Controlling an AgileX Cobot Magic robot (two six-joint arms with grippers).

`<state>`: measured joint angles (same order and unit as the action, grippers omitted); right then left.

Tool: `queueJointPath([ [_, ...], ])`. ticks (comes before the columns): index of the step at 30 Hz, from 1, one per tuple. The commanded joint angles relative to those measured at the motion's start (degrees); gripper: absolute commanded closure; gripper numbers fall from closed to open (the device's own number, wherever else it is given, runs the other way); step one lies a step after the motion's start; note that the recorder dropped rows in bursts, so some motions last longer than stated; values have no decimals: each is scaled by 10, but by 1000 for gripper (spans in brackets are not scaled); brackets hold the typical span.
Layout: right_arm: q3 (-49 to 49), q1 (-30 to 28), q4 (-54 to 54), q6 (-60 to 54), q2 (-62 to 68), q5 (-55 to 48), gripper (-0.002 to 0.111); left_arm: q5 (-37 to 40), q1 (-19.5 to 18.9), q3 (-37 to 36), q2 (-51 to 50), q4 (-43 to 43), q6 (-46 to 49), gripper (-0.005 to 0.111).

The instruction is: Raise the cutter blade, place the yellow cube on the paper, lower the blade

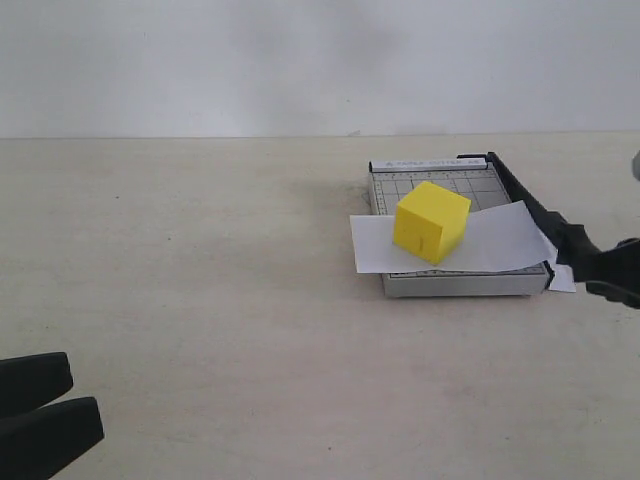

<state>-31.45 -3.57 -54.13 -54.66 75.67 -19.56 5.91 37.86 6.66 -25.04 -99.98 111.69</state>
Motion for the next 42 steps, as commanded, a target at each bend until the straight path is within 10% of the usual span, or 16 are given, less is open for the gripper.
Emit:
queueJointPath([
  [1, -23, 1, 0, 8, -47, -59, 109, -5, 1, 1, 3, 0, -3, 45],
  [5, -24, 1, 0, 25, -50, -59, 100, -2, 1, 6, 3, 0, -3, 45],
  [11, -25, 1, 0, 25, -50, -55, 43, 0, 1, 15, 3, 0, -3, 45],
  [17, -25, 1, 0, 21, -58, -64, 42, 0, 1, 27, 3, 0, 12, 45],
  [32, -70, 1, 11, 12, -159, -80, 43, 0, 1, 27, 3, 0, 27, 45],
  [34, -70, 1, 13, 12, -183, -84, 63, 0, 1, 27, 3, 0, 27, 45],
  [36, -70, 1, 13, 12, -211, -92, 109, 0, 1, 27, 3, 0, 29, 45],
  [42, -63, 1, 19, 21, -270, -85, 107, -1, 1, 27, 3, 0, 32, 45],
])
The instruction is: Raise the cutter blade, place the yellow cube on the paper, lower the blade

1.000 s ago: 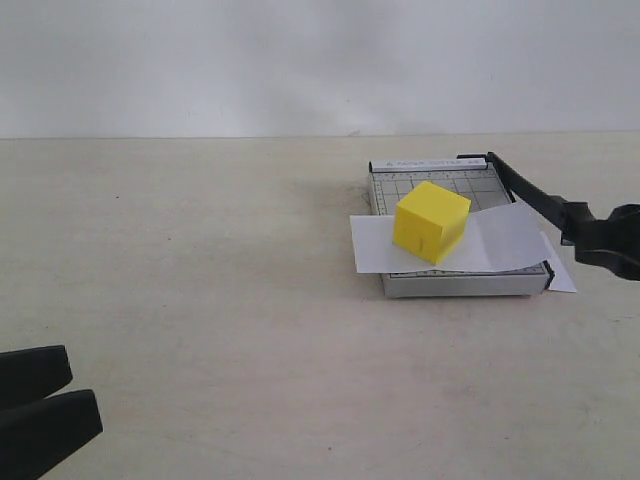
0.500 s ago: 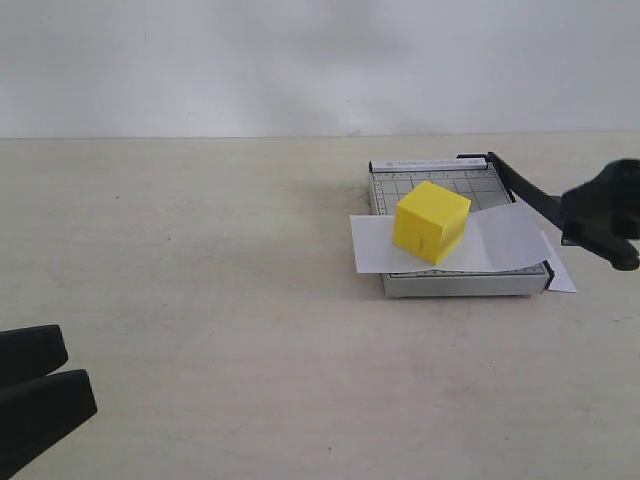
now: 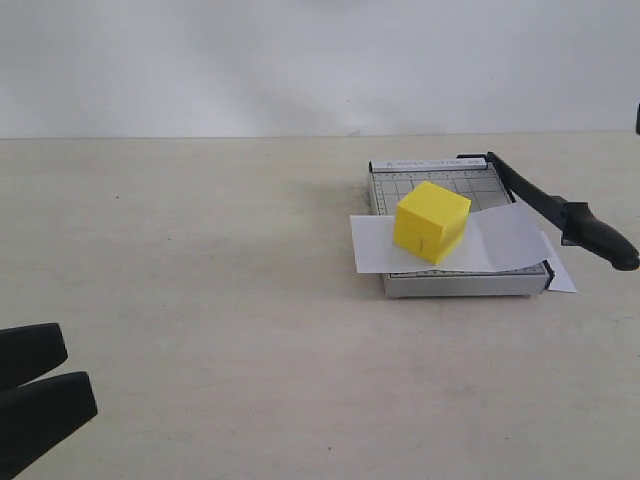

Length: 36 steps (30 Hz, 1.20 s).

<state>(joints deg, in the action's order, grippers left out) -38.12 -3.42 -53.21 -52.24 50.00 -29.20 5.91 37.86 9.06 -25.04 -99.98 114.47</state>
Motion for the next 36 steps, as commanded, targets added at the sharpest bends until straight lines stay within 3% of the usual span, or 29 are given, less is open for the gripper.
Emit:
queueJointPath([
  [1, 11, 0, 10, -3, -13, 20, 107, -1, 1, 3, 3, 0, 4, 45],
  [24, 32, 0, 17, -2, -18, 46, 107, 1, 1, 3, 7, 0, 8, 45],
  [29, 50, 0, 178, -2, -90, 55, 107, 3, 1, 3, 7, 0, 8, 45],
  [36, 103, 0, 270, -2, -182, 127, 107, 3, 1, 3, 7, 0, 14, 45],
])
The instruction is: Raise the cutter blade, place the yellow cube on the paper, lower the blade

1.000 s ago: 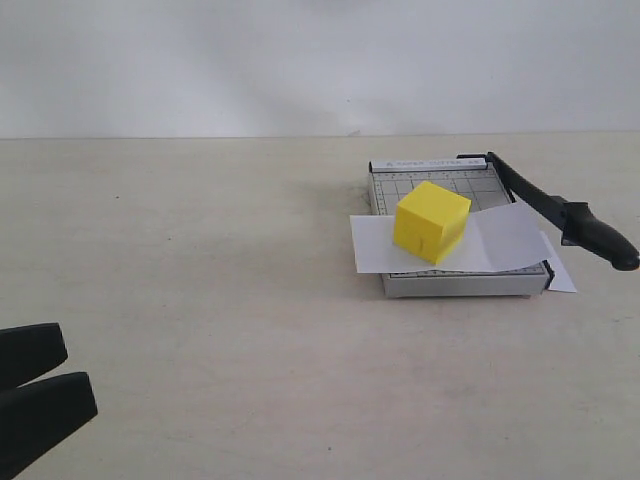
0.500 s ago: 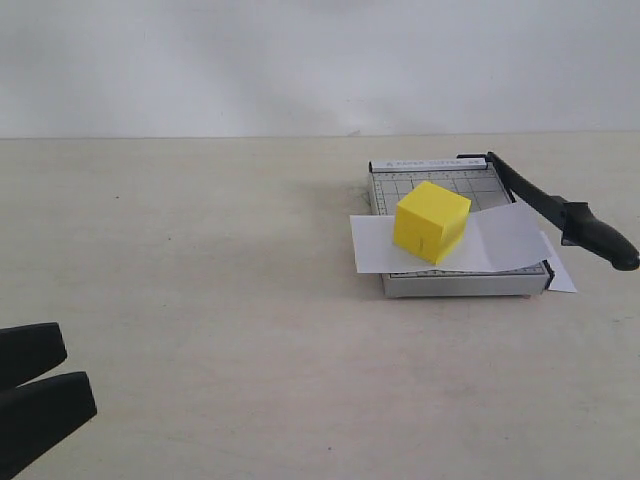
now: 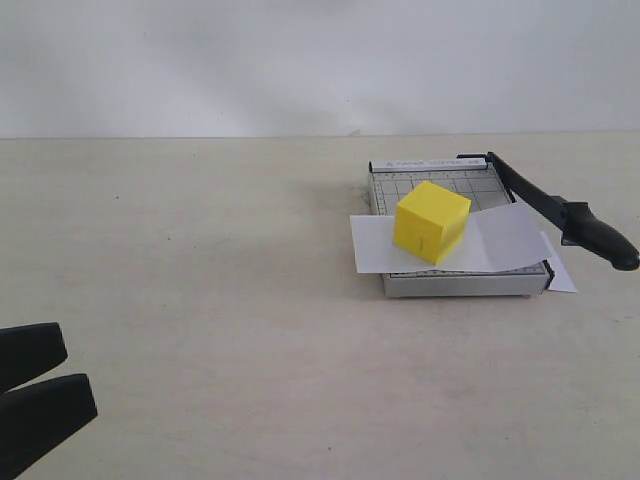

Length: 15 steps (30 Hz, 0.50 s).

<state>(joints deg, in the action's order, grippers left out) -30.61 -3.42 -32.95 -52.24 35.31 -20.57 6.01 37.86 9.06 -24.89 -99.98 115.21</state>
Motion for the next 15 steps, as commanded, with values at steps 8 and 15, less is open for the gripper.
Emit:
queueJointPath([
  [8, 142, 0, 225, -2, -76, 117, 107, 2, 1, 3, 5, 0, 7, 45],
  [15, 238, 0, 210, -2, -149, 117, 107, 2, 1, 3, 5, 0, 7, 45],
])
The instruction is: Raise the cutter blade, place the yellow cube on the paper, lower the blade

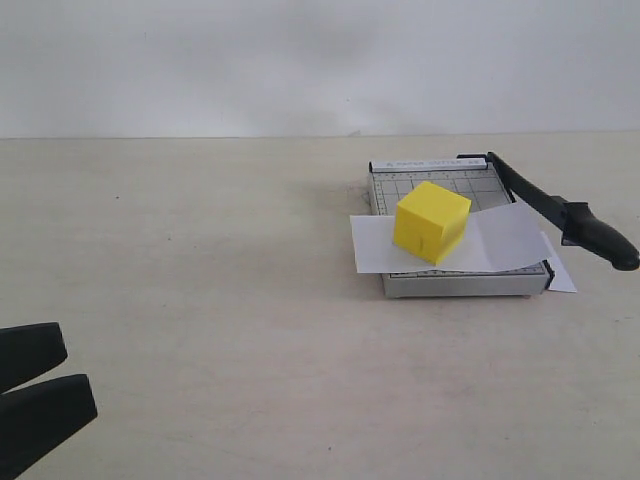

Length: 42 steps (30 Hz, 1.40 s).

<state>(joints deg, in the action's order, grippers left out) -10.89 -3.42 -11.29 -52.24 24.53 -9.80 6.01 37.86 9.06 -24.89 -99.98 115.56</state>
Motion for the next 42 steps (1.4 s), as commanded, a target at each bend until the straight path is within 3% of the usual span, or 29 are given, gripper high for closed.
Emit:
queueJointPath([
  [1, 52, 0, -14, -2, -51, 9, 107, 2, 1, 3, 5, 0, 3, 45],
  [10, 109, 0, -45, -2, -146, 10, 107, 3, 1, 3, 5, 0, 4, 45],
  [38, 109, 0, -63, -2, -152, -24, 107, 15, 1, 3, 5, 0, 4, 45],
  [42, 109, 0, -63, -2, -152, -24, 107, -10, 1, 3, 5, 0, 4, 45],
])
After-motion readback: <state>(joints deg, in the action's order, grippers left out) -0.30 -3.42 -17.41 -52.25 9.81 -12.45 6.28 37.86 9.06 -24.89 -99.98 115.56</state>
